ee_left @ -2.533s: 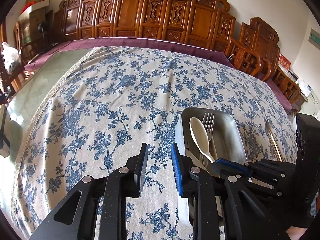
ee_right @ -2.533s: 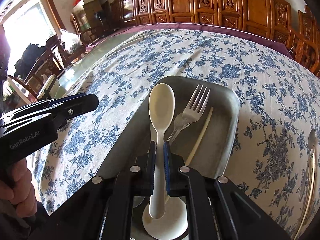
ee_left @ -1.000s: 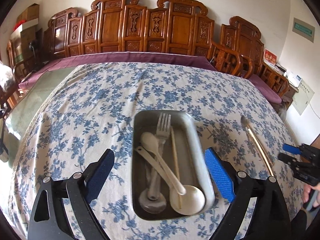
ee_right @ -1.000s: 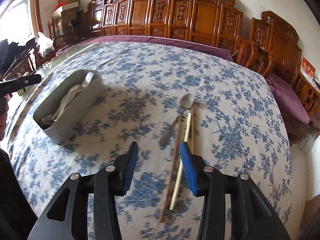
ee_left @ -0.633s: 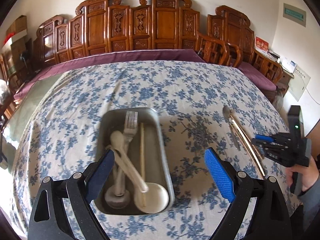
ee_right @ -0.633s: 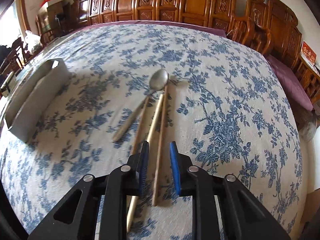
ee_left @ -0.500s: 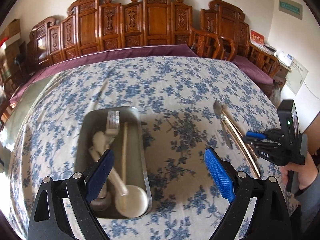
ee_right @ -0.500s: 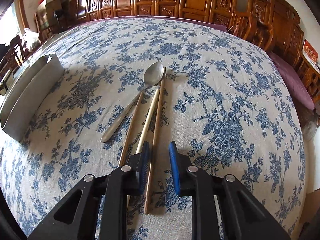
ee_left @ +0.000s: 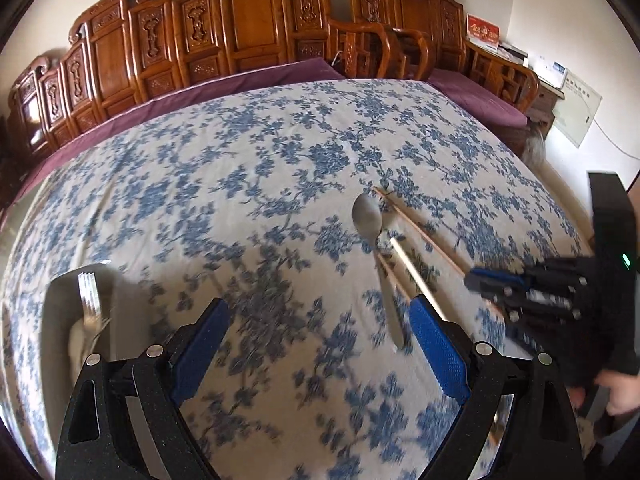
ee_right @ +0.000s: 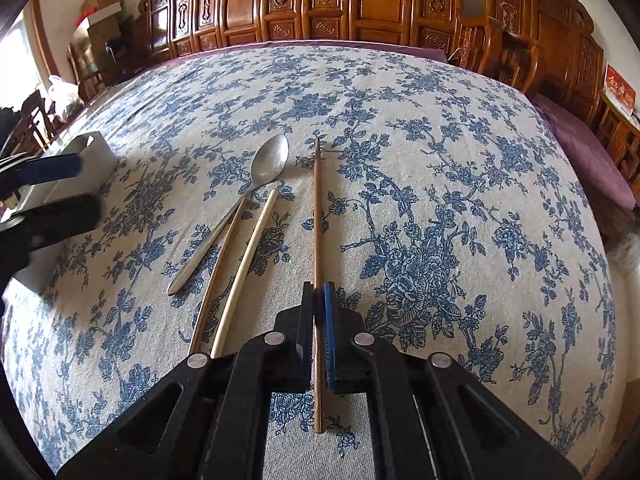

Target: Organize utensils

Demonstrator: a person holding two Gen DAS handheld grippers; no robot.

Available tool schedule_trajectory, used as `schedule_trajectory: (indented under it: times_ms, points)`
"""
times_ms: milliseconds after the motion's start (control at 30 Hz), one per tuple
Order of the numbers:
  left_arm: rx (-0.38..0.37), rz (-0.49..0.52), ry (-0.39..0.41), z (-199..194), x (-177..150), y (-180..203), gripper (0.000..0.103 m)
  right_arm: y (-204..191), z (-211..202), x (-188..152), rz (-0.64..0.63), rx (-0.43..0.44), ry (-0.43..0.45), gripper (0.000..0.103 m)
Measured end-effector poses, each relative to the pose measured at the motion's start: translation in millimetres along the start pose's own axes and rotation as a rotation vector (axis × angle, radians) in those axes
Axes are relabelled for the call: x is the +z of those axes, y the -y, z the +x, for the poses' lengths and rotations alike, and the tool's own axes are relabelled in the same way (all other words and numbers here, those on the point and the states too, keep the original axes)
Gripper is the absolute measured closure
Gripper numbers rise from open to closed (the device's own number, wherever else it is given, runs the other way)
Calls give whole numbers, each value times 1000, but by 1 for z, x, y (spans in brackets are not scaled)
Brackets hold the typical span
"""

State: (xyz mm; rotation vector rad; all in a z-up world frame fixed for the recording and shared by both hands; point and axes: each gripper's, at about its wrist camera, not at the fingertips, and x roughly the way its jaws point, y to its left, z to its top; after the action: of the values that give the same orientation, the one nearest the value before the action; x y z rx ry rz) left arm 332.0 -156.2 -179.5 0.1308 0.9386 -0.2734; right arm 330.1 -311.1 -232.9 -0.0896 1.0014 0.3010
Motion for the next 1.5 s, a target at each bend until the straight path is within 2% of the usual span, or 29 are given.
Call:
schedule_trajectory:
  times_ms: [100,333,467,533,767,867,900,1000,1200,1500]
  points:
    - [-25,-33,-9,22,17,1,17,3,0,0,-9,-43,5,97]
    - [-65,-50,-33,66,48,8,31,15,0,0,33,-22,19,97]
    - [-88,-49,-41,80,57,13,38,16,0,0,39,-11,20,97]
    - [-90,-46,-55,89,59,16,47,17,-1,-1,47,0,23,97]
    - [-90,-24,-82,104,58,20,63,20,-1,-2,60,21,24,97]
    - [-90,4,-83,105,58,24,77,20,-1,-2,63,25,25,97]
    - [-98,9,-85,105,58,26,89,21,-2,-3,65,28,25,97]
    - [-96,20,-78,101,57,27,100,21,-2,-2,65,28,23,97]
    - [-69,39,-63,84,54,25,101,13,-5,1,51,37,31,97]
    - [-37,27,-3,28,47,-2,101,-10,-29,9,28,51,81,97]
